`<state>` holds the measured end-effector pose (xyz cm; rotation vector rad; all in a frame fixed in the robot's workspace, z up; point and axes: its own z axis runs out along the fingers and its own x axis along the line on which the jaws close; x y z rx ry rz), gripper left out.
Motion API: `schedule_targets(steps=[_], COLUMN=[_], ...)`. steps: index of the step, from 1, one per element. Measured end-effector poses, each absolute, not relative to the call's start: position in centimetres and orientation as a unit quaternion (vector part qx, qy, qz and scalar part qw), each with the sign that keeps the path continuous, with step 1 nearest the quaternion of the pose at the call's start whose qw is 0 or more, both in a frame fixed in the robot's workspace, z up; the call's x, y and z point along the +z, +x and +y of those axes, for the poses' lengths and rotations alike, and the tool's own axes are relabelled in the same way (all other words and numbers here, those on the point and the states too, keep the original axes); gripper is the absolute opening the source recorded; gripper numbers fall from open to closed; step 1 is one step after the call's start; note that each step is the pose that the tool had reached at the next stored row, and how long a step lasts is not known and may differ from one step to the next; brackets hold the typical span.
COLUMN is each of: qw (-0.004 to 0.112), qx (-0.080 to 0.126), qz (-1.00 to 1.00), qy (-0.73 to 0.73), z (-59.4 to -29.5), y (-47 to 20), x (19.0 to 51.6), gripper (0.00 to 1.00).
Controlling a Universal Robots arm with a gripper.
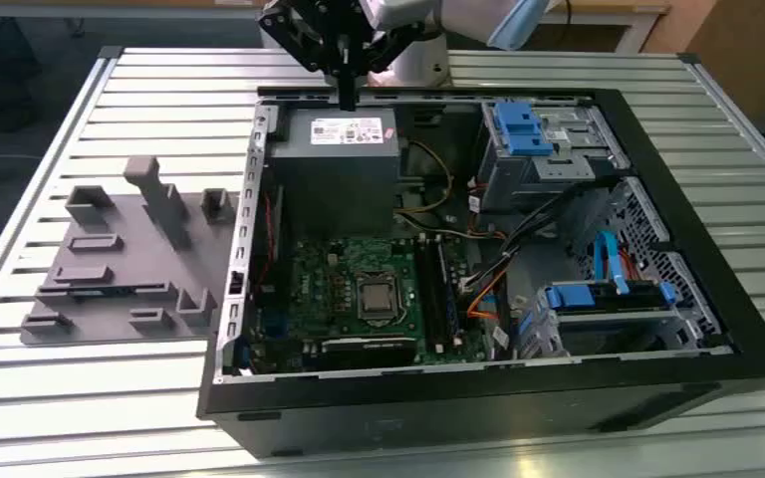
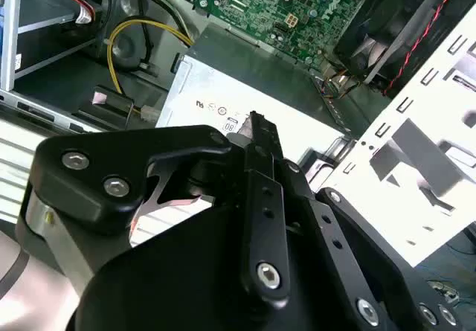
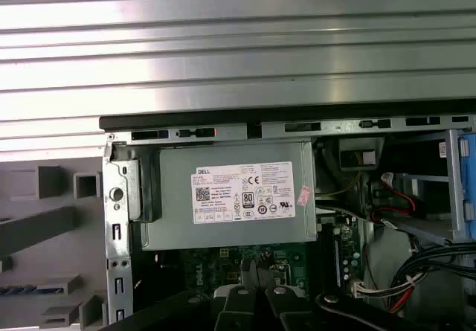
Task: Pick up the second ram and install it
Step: 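Reach for the second ram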
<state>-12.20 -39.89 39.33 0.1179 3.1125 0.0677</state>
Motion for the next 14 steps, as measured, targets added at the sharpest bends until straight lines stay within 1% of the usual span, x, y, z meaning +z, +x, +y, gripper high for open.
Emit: schedule_targets(steps=[14], qw=[0.013], qx=[0.022], qz=[0.999], qy=[0.038], z=[-39.89], y=[-12.71], x=[39.33], gripper=[0.11])
